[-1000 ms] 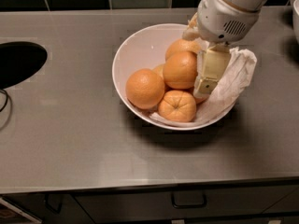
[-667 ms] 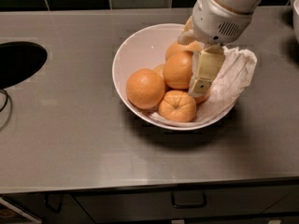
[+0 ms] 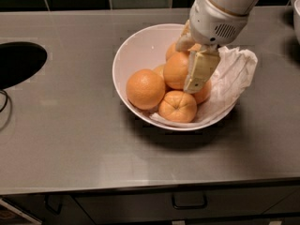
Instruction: Pick orange from white bowl
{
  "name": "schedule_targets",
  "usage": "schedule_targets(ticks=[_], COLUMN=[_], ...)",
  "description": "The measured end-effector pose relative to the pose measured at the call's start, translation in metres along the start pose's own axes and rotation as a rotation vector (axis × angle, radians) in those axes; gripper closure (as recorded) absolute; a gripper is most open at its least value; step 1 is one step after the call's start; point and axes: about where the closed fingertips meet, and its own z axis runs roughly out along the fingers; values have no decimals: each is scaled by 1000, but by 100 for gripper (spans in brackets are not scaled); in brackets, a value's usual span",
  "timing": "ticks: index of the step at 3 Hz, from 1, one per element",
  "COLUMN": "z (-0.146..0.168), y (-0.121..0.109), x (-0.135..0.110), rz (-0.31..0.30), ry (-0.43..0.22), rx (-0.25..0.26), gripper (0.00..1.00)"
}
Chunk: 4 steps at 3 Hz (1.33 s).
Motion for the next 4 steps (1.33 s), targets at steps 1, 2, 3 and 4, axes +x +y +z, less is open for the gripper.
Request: schedule_targets(ticks=[1,2,3,4], z=[7,7,11,11], y=[-5,-6,-10,-11], x=[-1,-1,-2,-1], rz=[0,-1,-6,-13], ry=[6,7,6,11], rx=[3,4,42,104], gripper=[38,38,38,41])
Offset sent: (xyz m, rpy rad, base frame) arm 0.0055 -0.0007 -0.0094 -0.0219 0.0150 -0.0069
